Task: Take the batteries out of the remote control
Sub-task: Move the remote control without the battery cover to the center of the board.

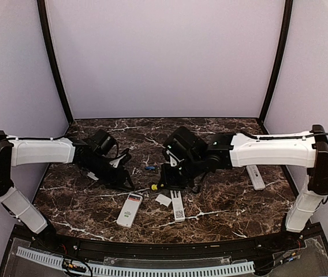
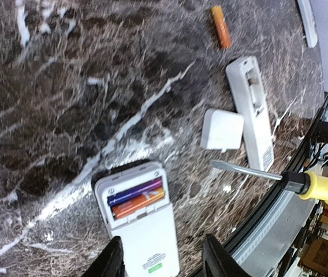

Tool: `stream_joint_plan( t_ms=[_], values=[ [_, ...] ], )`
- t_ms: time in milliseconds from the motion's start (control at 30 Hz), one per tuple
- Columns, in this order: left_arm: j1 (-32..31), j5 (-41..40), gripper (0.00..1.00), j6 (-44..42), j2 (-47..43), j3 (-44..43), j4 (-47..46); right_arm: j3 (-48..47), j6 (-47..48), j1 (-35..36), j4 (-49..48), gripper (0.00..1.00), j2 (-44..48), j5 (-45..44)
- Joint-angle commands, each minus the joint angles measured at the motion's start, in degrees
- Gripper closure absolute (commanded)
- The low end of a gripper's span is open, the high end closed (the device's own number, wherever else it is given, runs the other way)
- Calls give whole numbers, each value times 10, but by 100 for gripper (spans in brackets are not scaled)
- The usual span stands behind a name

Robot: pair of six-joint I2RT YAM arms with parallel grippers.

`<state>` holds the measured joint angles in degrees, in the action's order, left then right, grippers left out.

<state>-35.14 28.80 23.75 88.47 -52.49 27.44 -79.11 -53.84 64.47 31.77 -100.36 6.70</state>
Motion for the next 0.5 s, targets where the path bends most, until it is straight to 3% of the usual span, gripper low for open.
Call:
stream_joint_plan(
  t_ms=[0, 333, 467],
  values=[
    [3, -8, 53, -18, 17, -47, -10, 40, 3, -15, -5, 100, 38, -38],
    [-1, 32, 49, -44, 109, -101, -29, 96, -10, -21, -43, 100, 80, -45],
    [-17, -10, 46, -69, 122, -114, -12, 108, -12, -23, -53, 100, 88, -46]
  ],
)
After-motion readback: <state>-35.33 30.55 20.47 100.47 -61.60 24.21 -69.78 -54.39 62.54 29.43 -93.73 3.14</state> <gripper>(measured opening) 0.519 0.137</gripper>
